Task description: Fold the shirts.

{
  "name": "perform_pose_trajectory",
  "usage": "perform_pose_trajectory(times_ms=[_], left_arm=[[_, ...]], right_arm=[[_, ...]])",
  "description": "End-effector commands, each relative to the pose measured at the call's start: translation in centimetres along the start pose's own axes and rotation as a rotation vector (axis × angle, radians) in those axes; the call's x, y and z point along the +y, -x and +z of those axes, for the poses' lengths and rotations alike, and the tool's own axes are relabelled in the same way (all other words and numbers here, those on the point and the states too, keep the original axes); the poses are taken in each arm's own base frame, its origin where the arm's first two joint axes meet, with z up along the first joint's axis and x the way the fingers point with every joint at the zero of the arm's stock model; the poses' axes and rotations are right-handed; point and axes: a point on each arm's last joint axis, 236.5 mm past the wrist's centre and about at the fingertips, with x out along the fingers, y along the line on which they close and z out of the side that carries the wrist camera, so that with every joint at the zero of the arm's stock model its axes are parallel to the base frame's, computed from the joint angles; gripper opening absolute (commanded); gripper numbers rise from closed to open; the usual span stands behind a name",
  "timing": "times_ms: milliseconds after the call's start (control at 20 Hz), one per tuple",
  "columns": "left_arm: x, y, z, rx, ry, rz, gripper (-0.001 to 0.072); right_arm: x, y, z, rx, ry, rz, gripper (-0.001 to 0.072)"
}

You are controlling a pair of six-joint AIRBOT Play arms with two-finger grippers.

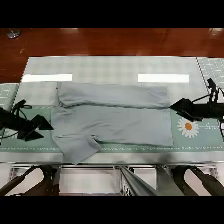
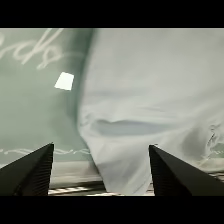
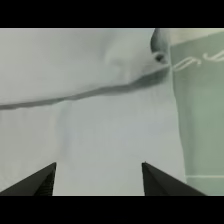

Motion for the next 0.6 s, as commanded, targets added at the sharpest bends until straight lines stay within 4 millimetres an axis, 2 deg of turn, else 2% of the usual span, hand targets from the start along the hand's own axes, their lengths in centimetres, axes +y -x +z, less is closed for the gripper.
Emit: perform_pose_trajectory(times_ms=[0, 150, 400, 550], left_arm=[[1.5, -1.5, -2.4, -0.044, 0.116, -0.089, 0.0701], [0.9, -2.8, -2.9, -0.05, 0.102, -0.143, 0.0701], [0.9, -3.2, -3.3, -0.039, 0.092, -0.145, 0.0701], [-0.2, -3.8, -3.4, -0.035, 0.083, -0.174, 0.0701]], right_arm=[[0.9, 0.2, -3.4, -0.054, 0.009, 0.054, 0.062], [0.9, 0.0, -4.6, -0.019, 0.007, 0.06, 0.062], [0.8, 0.0, -4.1, -0.042, 0.004, 0.055, 0.062], [0.7, 0.0, -3.9, -0.05, 0.003, 0.053, 0.0621]])
